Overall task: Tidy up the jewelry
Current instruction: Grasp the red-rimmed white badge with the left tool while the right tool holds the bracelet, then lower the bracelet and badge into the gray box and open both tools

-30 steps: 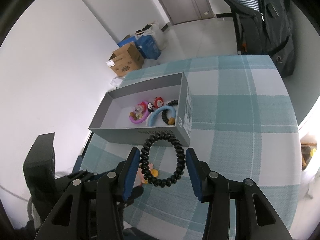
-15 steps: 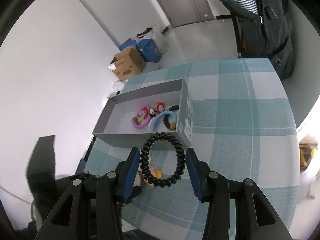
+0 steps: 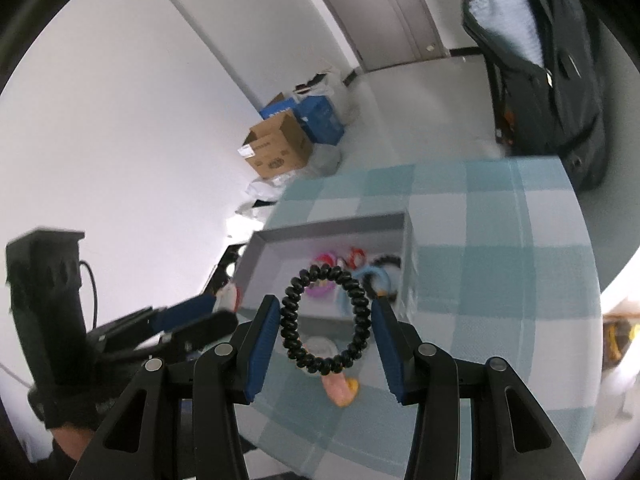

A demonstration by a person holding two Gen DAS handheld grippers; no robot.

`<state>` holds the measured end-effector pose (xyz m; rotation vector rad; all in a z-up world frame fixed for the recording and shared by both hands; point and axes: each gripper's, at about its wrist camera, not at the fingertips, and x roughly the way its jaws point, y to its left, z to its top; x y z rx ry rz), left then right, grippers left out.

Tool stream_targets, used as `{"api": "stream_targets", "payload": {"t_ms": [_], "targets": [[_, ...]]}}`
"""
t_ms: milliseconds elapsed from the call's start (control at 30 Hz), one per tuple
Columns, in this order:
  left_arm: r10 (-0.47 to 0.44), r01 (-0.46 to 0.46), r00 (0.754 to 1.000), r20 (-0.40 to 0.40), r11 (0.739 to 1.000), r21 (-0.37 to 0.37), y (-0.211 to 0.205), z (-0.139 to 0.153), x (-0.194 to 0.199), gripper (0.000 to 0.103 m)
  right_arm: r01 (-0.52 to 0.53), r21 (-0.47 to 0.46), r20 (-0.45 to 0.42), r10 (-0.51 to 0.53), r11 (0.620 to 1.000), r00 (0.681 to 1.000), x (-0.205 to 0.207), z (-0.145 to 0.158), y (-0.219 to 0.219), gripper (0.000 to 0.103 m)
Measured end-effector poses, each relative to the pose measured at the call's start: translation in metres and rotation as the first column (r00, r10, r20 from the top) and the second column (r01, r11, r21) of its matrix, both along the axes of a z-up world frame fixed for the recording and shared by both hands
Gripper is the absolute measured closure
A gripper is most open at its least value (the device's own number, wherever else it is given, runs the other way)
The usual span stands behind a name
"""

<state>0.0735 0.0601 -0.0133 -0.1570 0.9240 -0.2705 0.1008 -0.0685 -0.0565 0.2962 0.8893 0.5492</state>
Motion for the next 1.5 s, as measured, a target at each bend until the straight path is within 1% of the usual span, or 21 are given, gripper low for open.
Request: {"api": "stream_targets", "payload": {"t_ms": [133, 200, 333, 400, 467, 567, 733, 1100, 1267, 1467, 1500], "targets": [[0.025, -0.025, 1.0, -0.016, 1.0, -0.015, 0.003, 0.001, 0.013, 0.066, -0.026, -0.004, 0.035, 0.026, 1.0, 0.999, 0.01, 0.013, 0.006, 0.057], [0.026, -0.026, 0.999, -0.023, 0.999, -0.019, 0.003, 0.002, 0.016, 0.066, -0.035, 0.017, 0.036, 0.034, 0.999, 0.999, 0.017, 0.017, 0.007, 0.057], [0.022, -0.022, 0.999, -0.031, 1.0, -0.015, 0.003, 0.004, 0.027, 0.066, -0.049, 0.046, 0.009, 0.048, 0.998, 0.999, 0.03, 0.019, 0.011, 0.057], [0.023, -0.023, 0.999, -0.042, 1.0, -0.017, 0.004, 0.003, 0.033, 0.066, -0.061, 0.046, 0.002, 0.061, 0.997, 0.998, 0.037, 0.019, 0.016, 0.057], [0.025, -0.026, 0.998, -0.056, 0.999, -0.024, 0.005, 0.001, 0.039, 0.066, -0.067, 0.052, -0.004, 0.067, 0.996, 0.998, 0.042, 0.016, 0.018, 0.057], [0.03, -0.032, 0.997, -0.069, 0.999, -0.017, 0.008, -0.005, 0.048, 0.066, -0.068, 0.063, -0.04, 0.07, 0.996, 0.997, 0.054, 0.006, 0.022, 0.057], [0.038, -0.045, 0.991, -0.127, 0.998, -0.046, 0.014, -0.024, 0.058, 0.066, -0.052, 0.051, -0.081, 0.056, 0.997, 0.995, 0.07, -0.008, 0.023, 0.057], [0.012, -0.021, 0.986, -0.168, 0.998, -0.051, 0.007, -0.037, 0.069, 0.066, -0.065, 0.052, -0.143, 0.072, 0.997, 0.987, 0.087, -0.031, 0.024, 0.057], [0.013, -0.023, 0.985, -0.173, 0.998, -0.052, 0.005, -0.039, 0.071, 0.066, -0.063, 0.073, -0.167, 0.075, 0.995, 0.983, 0.088, -0.038, 0.022, 0.055], [0.01, -0.013, 0.989, -0.144, 1.0, -0.015, -0.001, -0.036, 0.069, 0.065, -0.053, 0.086, -0.138, 0.065, 0.995, 0.988, 0.086, -0.034, 0.016, 0.055], [0.01, -0.012, 0.989, -0.147, 1.0, -0.01, -0.001, -0.036, 0.069, 0.065, -0.046, 0.085, -0.135, 0.057, 0.995, 0.989, 0.085, -0.033, 0.015, 0.053]]}}
